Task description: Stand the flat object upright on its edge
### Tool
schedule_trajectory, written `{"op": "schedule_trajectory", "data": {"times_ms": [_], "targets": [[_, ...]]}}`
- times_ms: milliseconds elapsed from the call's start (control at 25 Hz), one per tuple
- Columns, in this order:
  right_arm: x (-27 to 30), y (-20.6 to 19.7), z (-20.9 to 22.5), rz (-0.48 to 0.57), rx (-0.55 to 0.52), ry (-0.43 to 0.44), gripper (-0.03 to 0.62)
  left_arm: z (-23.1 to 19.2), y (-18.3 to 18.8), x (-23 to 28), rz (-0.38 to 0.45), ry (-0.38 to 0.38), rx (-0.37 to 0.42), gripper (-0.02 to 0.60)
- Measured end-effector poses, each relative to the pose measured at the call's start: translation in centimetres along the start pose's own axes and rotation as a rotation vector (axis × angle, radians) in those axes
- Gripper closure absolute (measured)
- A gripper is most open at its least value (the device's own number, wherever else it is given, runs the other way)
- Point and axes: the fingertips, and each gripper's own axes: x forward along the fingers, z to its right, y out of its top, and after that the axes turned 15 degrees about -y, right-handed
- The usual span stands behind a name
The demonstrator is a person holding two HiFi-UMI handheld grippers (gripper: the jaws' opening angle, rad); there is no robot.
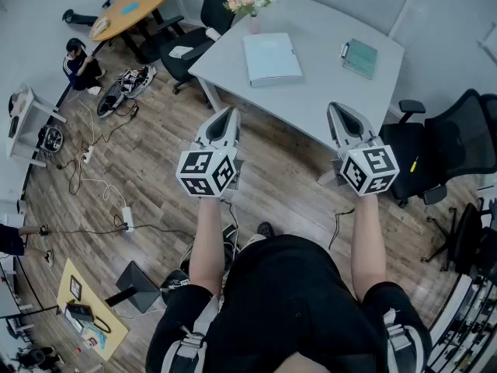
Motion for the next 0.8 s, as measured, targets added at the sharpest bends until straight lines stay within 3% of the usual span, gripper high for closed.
{"op": "schedule_trajectory", "data": {"times_ms": [360, 600, 800], "targets": [[-0.6, -0.9, -2.2, -0.011, -0.014, 0.011, 0.58, -0.2, -0.2, -1.2, -0.021, -0.013, 0.02, 0.557], [-0.7, -0.8, -2.3, 0.02, 0.066, -0.079, 0.577, -0.6, 0.4, -2.8, -0.019, -0.032, 0.055, 0.555], [-1.6, -1.2, -2.6, 0.016, 0.06, -0.109, 0.577, -0.8, 0.4, -3.6, -0.019, -0.037, 0.072, 0.555]]}}
